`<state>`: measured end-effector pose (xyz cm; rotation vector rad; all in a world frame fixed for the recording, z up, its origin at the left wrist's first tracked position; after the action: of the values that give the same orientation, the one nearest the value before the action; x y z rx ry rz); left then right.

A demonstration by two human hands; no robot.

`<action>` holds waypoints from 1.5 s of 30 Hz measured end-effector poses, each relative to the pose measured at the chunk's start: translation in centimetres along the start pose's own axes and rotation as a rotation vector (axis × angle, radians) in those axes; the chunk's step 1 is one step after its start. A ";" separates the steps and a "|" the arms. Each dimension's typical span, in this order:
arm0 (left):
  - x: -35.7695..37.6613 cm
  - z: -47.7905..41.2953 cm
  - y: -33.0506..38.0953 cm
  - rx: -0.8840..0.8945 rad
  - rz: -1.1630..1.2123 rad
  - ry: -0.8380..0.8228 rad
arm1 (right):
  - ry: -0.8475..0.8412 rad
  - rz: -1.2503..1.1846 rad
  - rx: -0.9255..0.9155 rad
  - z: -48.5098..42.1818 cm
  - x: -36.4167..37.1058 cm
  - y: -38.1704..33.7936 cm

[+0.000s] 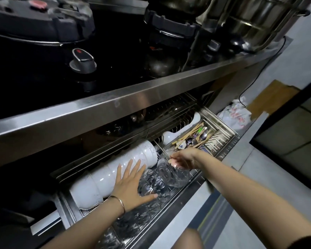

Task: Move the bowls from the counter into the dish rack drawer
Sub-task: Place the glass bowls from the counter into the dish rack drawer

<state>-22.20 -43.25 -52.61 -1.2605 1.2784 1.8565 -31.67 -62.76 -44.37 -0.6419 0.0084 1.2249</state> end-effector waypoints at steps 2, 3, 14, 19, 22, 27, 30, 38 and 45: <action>0.2 0.0 -0.1 0.003 -0.011 0.003 | -0.011 0.072 0.020 -0.3 0.4 -0.2; 0.2 0.0 -0.1 0.004 -0.016 0.003 | -0.018 0.117 0.030 -0.4 0.5 -0.3; -0.1 0.1 0.1 0.005 -0.010 0.000 | -0.135 0.219 0.062 -0.5 1.9 -0.7; 0.0 0.1 0.0 0.003 -0.017 0.009 | -0.175 0.158 0.000 -0.5 2.6 -0.6; 0.0 0.1 0.0 0.000 -0.014 0.012 | -0.201 0.179 -0.005 -0.5 2.7 -0.6; 0.1 0.0 0.0 -0.003 -0.012 0.010 | -0.207 0.148 0.010 -0.2 2.7 -0.7; -0.1 0.0 0.0 -0.005 -0.010 -0.014 | -0.224 0.262 -0.012 0.4 2.8 -1.0; -2.8 1.7 0.4 0.018 -0.001 -0.117 | 0.143 0.089 -0.463 5.2 0.3 -0.8; -9.9 5.8 3.1 0.138 0.008 0.026 | 0.328 0.009 -0.843 14.5 3.2 3.2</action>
<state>-22.96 -38.47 -41.76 -1.2112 1.4015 1.7302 -38.01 -52.71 -34.96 -1.5721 -0.2425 1.0943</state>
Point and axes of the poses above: each hand's wrist, its own z-axis away from the middle knuckle, its own x-axis out of the palm, y = z × x, the point moved 3 cm from there along -z, towards the middle knuckle, and after that the axes turned 1 degree about y, right-handed, at the moved point
